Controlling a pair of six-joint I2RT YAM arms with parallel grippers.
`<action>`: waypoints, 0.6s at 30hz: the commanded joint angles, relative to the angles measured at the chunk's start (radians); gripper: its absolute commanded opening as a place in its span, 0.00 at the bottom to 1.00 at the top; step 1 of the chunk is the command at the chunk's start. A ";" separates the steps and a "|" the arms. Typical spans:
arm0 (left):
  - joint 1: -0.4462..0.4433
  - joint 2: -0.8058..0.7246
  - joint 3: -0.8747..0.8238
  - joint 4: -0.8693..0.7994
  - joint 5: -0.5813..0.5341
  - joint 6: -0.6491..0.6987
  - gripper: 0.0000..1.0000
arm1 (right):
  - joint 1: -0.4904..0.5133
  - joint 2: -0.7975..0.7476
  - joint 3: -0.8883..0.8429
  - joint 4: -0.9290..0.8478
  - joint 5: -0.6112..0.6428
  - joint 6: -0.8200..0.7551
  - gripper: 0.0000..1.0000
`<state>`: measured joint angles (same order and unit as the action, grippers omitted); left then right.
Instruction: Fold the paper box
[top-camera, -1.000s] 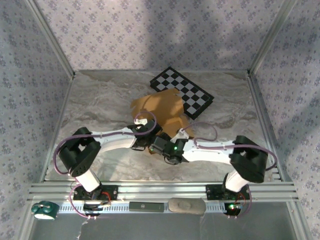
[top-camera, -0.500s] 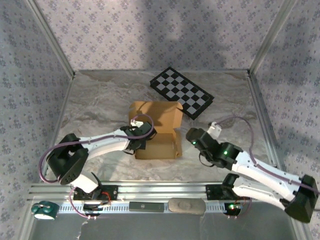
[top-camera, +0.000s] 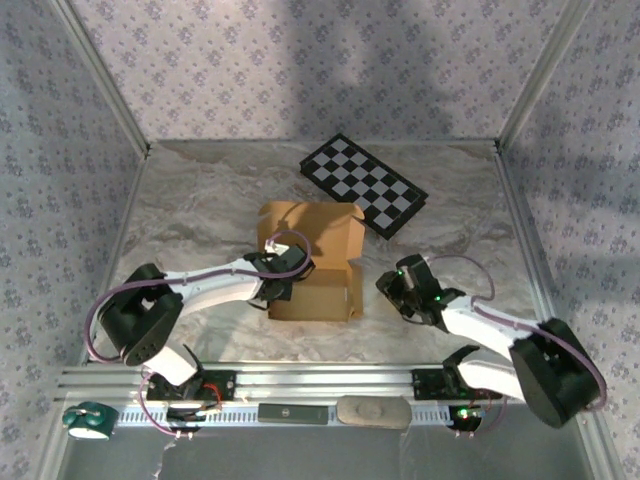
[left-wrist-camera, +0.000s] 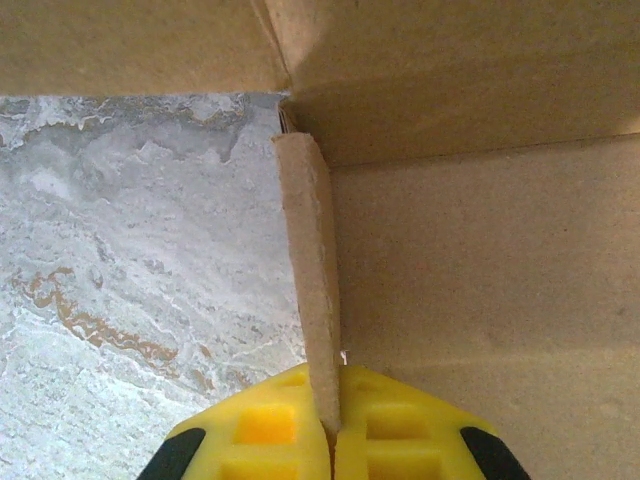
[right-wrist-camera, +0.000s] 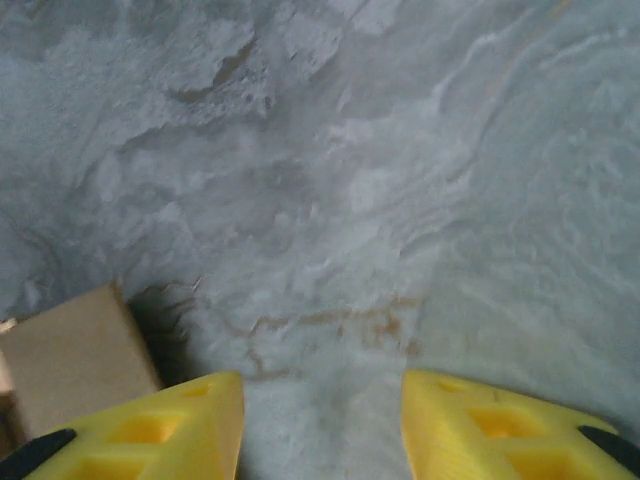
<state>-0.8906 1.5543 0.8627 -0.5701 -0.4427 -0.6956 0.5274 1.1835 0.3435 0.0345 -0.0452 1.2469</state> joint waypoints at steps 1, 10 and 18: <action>-0.005 0.006 0.004 0.000 -0.027 0.029 0.00 | 0.002 0.133 -0.014 0.361 -0.131 0.068 0.59; -0.004 0.030 0.007 0.025 -0.019 0.027 0.00 | 0.090 0.231 0.017 0.500 -0.137 0.129 0.60; -0.004 0.025 0.001 0.028 -0.024 0.027 0.00 | 0.181 0.108 0.104 0.228 -0.028 0.094 0.59</action>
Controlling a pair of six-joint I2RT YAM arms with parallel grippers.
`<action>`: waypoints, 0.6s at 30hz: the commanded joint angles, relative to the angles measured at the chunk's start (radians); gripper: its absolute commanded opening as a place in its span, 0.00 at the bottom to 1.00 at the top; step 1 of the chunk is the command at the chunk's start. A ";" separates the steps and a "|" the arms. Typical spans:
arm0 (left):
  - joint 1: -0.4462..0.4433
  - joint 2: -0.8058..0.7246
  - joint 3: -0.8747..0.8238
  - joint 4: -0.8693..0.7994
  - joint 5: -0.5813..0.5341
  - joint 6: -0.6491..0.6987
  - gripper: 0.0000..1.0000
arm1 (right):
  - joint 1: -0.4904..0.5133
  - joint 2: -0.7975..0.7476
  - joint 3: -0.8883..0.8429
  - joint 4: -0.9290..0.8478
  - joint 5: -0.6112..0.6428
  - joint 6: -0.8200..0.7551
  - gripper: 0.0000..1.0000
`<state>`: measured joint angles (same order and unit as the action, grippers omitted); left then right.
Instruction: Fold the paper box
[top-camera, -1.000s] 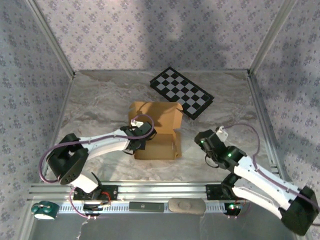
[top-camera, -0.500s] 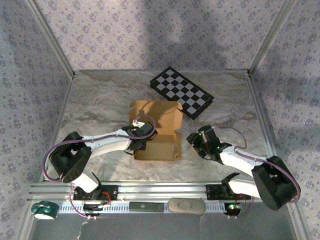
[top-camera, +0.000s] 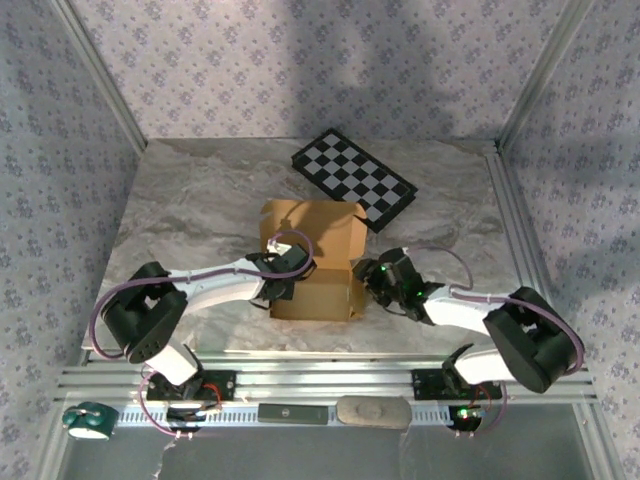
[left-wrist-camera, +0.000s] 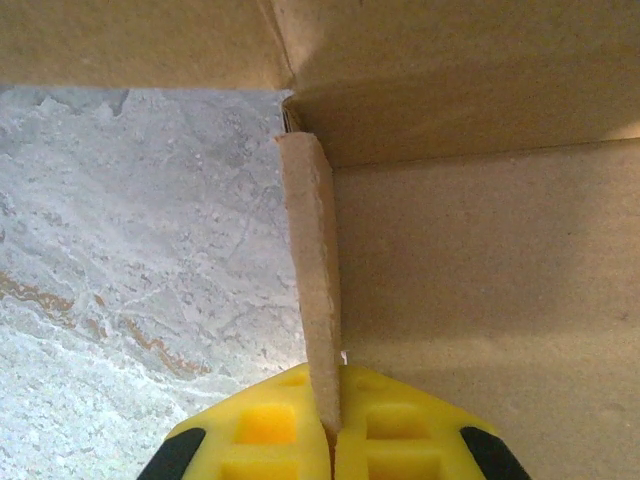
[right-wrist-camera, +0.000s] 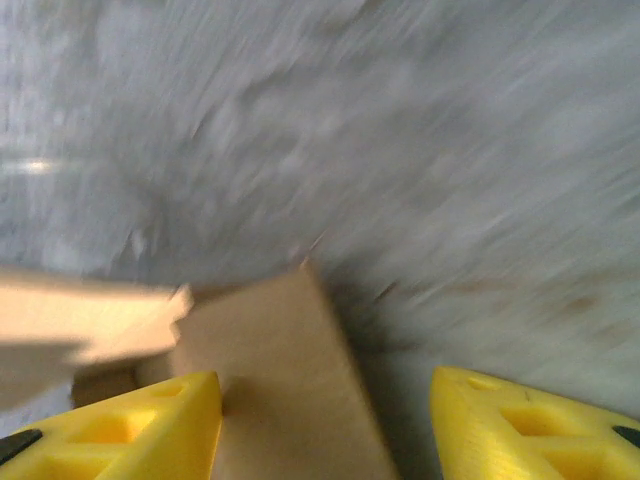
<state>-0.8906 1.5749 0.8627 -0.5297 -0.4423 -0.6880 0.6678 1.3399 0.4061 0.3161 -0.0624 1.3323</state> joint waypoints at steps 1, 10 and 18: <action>-0.005 0.006 -0.002 -0.013 -0.028 0.020 0.00 | 0.051 -0.092 0.042 -0.129 0.037 0.003 0.59; -0.001 -0.020 -0.013 -0.013 -0.040 0.016 0.00 | 0.002 -0.235 -0.009 -0.280 0.097 -0.079 0.62; 0.015 -0.001 -0.002 -0.015 -0.036 0.026 0.00 | -0.006 -0.117 -0.022 -0.150 0.060 -0.096 0.63</action>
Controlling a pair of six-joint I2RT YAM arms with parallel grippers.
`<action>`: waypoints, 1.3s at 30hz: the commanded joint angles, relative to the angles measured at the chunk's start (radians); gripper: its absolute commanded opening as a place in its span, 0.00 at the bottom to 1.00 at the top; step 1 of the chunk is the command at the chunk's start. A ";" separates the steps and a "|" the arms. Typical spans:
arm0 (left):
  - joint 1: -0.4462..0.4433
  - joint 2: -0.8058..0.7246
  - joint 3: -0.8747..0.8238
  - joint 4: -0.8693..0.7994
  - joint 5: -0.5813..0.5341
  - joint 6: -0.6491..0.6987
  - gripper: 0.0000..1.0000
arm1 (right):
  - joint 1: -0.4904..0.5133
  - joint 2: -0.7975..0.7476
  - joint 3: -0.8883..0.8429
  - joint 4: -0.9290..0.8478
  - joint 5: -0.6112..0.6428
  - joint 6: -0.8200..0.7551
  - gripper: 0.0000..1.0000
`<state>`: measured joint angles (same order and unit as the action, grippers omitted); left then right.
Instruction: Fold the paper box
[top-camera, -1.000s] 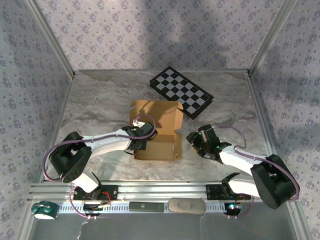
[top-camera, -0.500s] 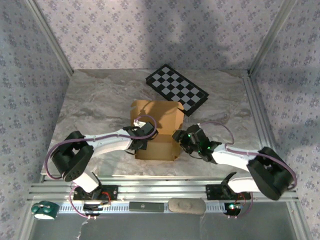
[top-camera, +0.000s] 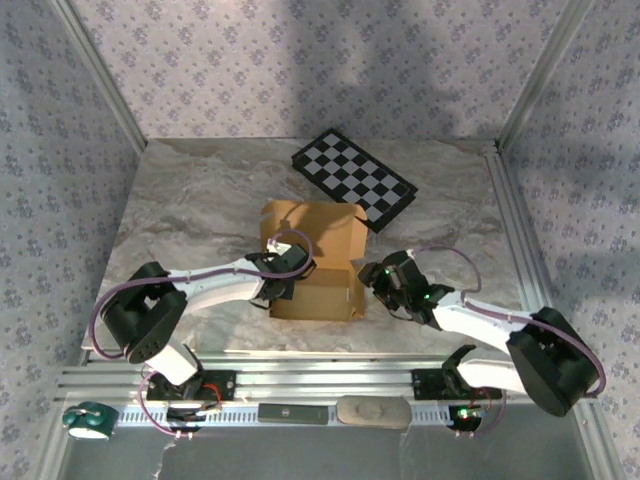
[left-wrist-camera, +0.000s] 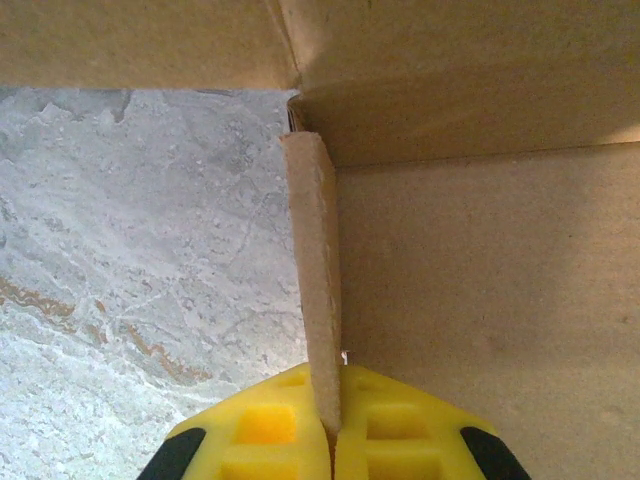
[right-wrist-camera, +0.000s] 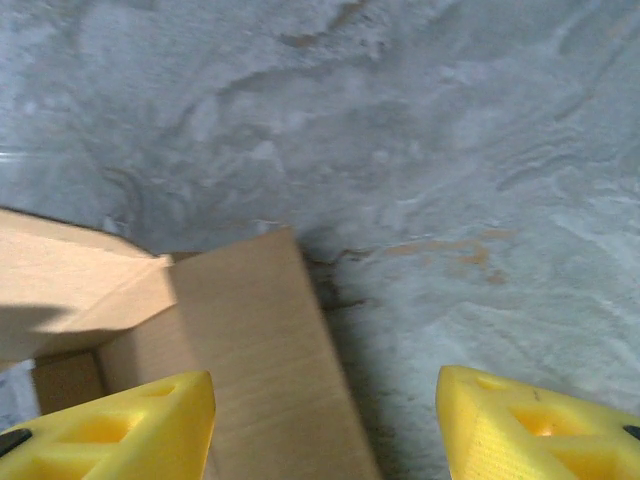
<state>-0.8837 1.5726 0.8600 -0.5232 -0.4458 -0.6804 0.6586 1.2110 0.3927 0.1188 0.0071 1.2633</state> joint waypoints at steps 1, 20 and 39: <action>0.010 0.004 0.000 -0.020 -0.034 0.021 0.00 | 0.009 0.013 -0.005 0.051 -0.008 -0.033 0.63; 0.015 0.017 -0.004 0.002 -0.019 0.029 0.00 | 0.061 0.113 0.035 0.150 -0.056 -0.014 0.67; 0.015 0.011 0.000 0.004 -0.009 0.031 0.00 | 0.114 0.123 0.137 -0.016 -0.044 -0.053 0.44</action>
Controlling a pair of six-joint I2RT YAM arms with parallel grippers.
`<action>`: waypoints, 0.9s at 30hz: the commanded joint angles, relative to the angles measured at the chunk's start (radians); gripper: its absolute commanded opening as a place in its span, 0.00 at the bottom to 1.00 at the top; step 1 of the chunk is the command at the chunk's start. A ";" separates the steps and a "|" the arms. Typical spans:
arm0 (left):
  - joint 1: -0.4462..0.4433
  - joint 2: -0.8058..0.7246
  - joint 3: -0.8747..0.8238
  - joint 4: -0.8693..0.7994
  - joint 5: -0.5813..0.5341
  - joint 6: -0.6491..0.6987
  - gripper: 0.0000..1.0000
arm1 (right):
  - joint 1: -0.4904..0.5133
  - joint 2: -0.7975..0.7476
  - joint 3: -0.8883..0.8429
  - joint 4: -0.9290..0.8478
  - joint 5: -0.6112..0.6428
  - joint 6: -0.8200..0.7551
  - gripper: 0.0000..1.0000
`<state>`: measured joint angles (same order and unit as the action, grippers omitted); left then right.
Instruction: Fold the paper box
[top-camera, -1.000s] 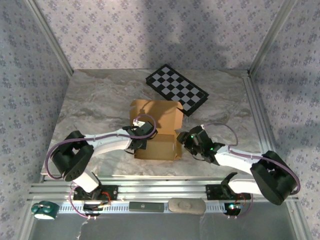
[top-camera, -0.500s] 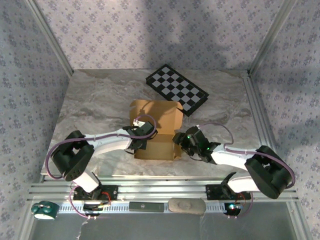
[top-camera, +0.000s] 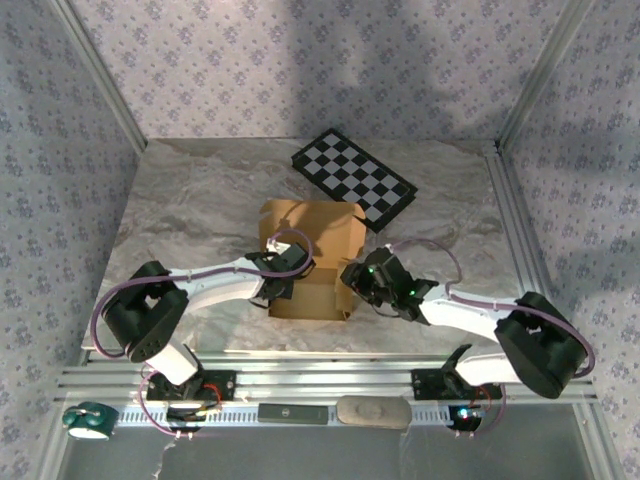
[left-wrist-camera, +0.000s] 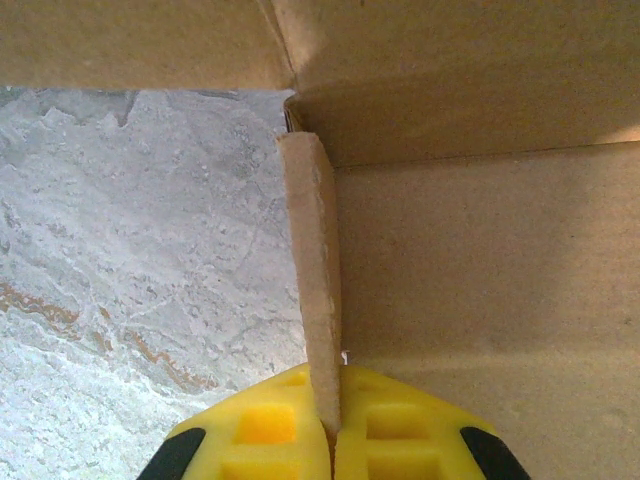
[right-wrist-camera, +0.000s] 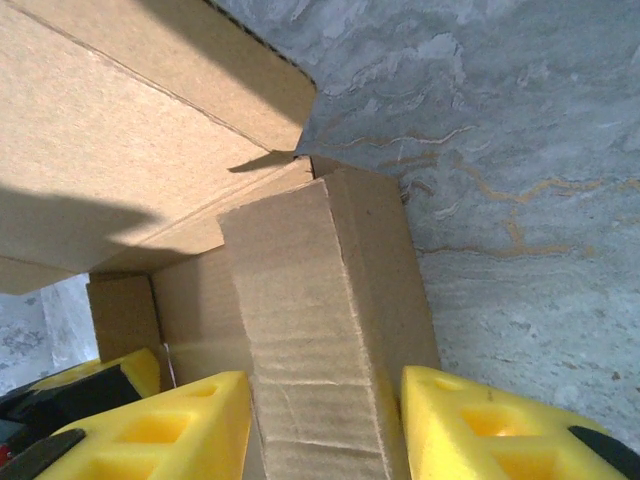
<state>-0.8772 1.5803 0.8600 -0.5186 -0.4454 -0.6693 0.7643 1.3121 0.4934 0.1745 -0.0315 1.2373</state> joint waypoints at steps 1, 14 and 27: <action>0.009 0.003 0.000 -0.001 -0.010 0.020 0.00 | 0.011 0.023 0.045 -0.091 -0.001 -0.036 0.44; 0.008 0.009 0.004 0.002 -0.007 0.023 0.00 | 0.014 -0.025 0.075 -0.204 0.029 -0.105 0.45; 0.008 0.009 0.014 -0.002 -0.006 0.023 0.00 | 0.023 0.016 0.105 -0.252 -0.002 -0.141 0.41</action>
<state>-0.8772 1.5803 0.8600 -0.5152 -0.4419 -0.6624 0.7773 1.3067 0.5587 -0.0284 -0.0231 1.1309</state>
